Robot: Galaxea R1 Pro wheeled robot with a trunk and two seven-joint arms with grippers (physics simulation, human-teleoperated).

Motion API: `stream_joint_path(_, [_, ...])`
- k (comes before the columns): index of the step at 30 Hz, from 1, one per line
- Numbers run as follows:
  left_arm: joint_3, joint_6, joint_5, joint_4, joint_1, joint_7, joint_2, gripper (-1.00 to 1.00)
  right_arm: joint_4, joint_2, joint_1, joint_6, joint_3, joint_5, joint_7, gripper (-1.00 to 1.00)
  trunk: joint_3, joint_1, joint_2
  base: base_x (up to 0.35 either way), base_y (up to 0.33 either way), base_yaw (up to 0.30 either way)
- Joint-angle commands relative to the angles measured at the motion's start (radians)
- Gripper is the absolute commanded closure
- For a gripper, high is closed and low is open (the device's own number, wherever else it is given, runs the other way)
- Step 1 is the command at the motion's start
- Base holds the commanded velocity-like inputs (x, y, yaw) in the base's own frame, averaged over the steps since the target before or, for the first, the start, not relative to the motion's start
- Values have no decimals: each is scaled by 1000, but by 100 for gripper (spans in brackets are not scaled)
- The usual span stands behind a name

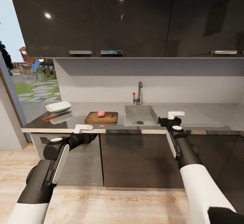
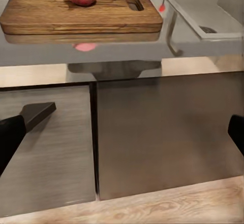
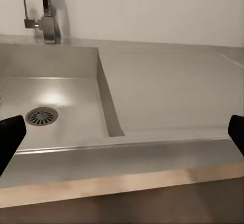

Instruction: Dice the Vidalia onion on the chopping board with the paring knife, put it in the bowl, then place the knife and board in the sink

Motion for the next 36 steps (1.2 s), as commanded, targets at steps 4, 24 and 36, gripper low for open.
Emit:
stream_joint_path(4, [-2,-69,7,89,2,0,2,-100,197,-15,-1,-229,-16,12,-1,-100,-1,0,-1,-1,0,0])
stream_joint_path(24, [-1,-793,5,844,7,1,5,-100,793,-54,77,-1158,-26,6,-32,-100,-1,0,-1,0,0,0])
stream_joint_path(36, [4,-1186,12,1369,7,3,31,-100,996,-53,242,-1390,-25,8,-51,-100,-1,0,-1,0,0,0])
